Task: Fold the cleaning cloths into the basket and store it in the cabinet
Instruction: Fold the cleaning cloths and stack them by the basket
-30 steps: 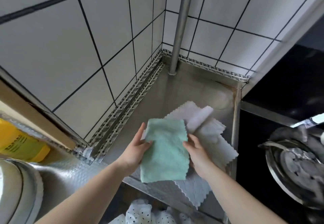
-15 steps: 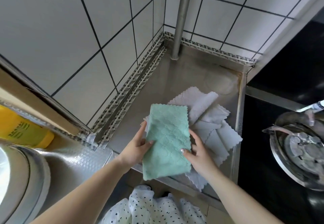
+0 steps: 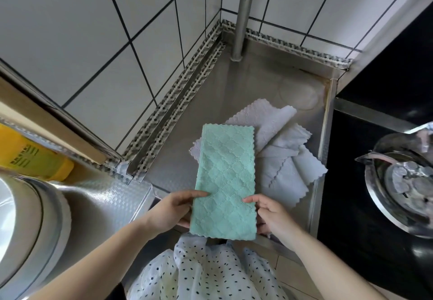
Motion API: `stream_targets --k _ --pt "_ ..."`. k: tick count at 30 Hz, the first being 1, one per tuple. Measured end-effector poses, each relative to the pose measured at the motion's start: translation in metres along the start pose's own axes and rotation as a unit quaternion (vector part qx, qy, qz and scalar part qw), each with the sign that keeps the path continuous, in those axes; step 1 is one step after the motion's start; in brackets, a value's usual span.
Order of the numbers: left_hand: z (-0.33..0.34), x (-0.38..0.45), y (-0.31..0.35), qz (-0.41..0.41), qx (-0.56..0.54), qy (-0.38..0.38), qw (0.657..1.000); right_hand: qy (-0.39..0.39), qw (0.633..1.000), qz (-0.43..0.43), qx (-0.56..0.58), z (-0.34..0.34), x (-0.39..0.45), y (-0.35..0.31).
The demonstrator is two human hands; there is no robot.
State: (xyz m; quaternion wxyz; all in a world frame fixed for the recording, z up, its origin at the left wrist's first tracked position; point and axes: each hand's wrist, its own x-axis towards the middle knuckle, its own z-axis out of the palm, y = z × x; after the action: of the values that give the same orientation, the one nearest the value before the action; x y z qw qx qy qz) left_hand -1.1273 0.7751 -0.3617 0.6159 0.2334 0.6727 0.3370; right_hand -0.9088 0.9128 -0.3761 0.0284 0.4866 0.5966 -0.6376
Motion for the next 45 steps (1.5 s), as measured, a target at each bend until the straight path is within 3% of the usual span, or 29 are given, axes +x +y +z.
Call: stream_targets --k 5,10,13,20,24,30,36,38,40,42,43,45 --pt "-0.002 0.005 -0.002 0.098 0.033 0.026 0.994 -0.006 0.997 0.005 0.073 -0.004 -0.003 -0.003" --pt "-0.007 0.021 0.014 0.164 0.104 0.132 0.972 0.104 0.993 -0.035 0.038 -0.006 0.003 -0.029" --pt "-0.007 0.036 0.035 0.184 0.024 0.177 0.967 0.176 0.977 -0.116 0.018 -0.008 0.016 -0.052" --pt "-0.005 0.078 0.071 0.155 -0.041 0.260 0.952 0.220 0.964 -0.150 -0.027 -0.014 0.068 -0.080" --pt "-0.005 0.101 0.069 0.099 -0.026 0.281 0.954 0.225 0.965 -0.102 -0.094 -0.015 0.091 -0.078" --pt "-0.007 0.120 0.057 0.034 0.000 0.293 0.956 0.221 0.968 -0.048 -0.106 -0.017 0.104 -0.073" --pt "-0.009 0.113 0.068 0.053 0.003 0.312 0.949 0.218 0.969 -0.017 -0.118 -0.021 0.096 -0.083" --pt "-0.012 0.104 0.063 0.126 0.082 0.368 0.917 0.239 0.955 -0.034 -0.172 -0.027 0.089 -0.085" --pt "-0.013 0.098 0.059 0.250 0.229 0.392 0.855 0.328 0.894 -0.172 -0.253 -0.028 0.082 -0.086" --pt "-0.009 0.105 0.056 0.350 0.369 0.344 0.789 0.345 0.819 -0.321 -0.328 -0.014 0.084 -0.090" --pt "-0.005 0.112 0.056 0.371 0.426 0.311 0.764 0.326 0.794 -0.353 -0.372 -0.005 0.090 -0.091" --pt "0.001 0.125 0.053 0.364 0.507 0.258 0.738 0.269 0.780 -0.339 -0.451 0.014 0.100 -0.090"
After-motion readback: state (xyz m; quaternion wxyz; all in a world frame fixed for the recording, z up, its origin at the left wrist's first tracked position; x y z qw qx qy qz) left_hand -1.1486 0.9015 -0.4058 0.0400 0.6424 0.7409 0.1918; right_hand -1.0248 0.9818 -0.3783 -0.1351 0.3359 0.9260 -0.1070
